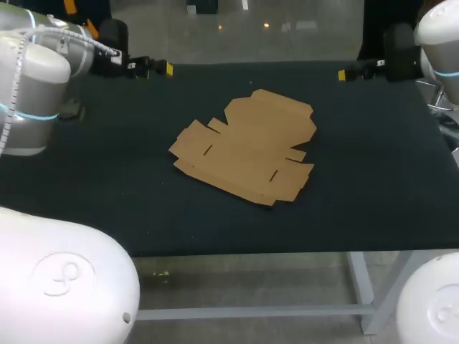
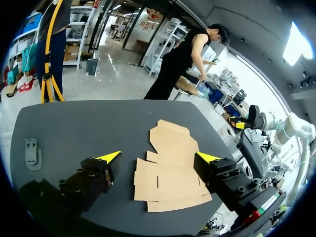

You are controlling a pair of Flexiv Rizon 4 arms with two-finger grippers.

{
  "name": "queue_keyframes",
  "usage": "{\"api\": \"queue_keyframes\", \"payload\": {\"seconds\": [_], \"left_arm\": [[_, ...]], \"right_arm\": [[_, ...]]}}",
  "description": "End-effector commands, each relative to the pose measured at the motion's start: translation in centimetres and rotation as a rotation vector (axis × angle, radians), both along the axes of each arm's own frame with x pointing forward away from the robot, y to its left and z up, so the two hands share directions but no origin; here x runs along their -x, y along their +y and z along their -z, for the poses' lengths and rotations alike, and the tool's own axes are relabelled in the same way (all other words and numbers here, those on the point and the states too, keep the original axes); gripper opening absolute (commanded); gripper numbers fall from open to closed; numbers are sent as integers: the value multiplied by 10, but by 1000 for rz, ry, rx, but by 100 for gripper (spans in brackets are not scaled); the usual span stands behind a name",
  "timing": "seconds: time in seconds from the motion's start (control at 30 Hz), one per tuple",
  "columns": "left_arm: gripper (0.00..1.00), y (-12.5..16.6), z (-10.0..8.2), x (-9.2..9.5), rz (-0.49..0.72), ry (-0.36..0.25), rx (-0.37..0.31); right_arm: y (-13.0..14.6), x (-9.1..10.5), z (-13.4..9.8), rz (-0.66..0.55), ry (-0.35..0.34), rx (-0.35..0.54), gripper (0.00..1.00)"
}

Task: Assemble the packaging by folding the flat box into shape, placing the metal phone stand inside, and closing the box properly

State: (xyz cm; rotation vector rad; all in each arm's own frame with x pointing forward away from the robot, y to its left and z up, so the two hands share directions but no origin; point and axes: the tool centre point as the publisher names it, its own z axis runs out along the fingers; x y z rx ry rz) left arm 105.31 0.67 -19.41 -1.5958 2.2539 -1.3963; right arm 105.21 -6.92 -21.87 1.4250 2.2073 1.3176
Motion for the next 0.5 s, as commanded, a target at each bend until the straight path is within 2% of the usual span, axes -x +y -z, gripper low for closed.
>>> {"api": "queue_keyframes", "payload": {"seconds": [0.03, 0.13, 0.3, 0.4, 0.5], "left_arm": [[100, 4, 0, 12, 60, 184, -91], [100, 6, 7, 18, 46, 229, -89], [100, 12, 16, 27, 26, 310, -41], [100, 14, 21, 30, 16, 334, -51], [100, 14, 21, 30, 16, 334, -51]], "right_arm": [[-8, 12, -3, -47, 127, 22, 100], [-10, 20, 3, -34, 190, 28, 100], [-13, 34, 13, -38, 260, 32, 100], [-13, 42, 18, -24, 271, 104, 100], [-13, 42, 18, -24, 271, 104, 100]]}}
